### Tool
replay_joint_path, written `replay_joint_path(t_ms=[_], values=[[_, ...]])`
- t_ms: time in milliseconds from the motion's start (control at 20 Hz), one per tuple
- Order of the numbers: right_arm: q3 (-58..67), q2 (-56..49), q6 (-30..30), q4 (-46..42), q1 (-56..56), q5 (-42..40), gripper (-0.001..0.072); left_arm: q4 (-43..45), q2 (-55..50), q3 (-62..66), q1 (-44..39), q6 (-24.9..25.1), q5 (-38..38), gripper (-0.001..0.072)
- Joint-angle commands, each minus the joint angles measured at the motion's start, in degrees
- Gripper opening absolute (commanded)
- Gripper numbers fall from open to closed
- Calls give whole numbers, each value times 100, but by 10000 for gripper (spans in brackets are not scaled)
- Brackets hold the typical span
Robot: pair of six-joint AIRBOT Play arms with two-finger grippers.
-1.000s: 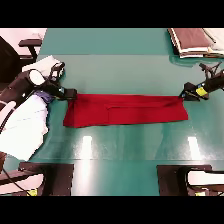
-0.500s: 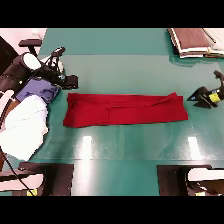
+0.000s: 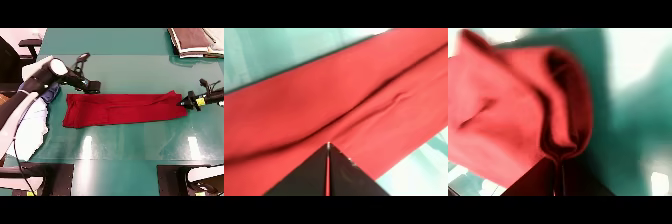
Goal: Fold the shirts.
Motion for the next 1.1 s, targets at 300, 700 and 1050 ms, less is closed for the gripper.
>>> replay_joint_path(t_ms=[300,700,1050], values=[[1823,1482,382,979,1045,509,15,-278,-1886,1574,-1119,-144,219,21],[3008,1644,831,1556,2640,387,15,-260,-2544,2151,-1333,-549,256,21],[3012,1641,841,1550,3449,-46,15,323,-1790,2435,-715,-538,-407,21]])
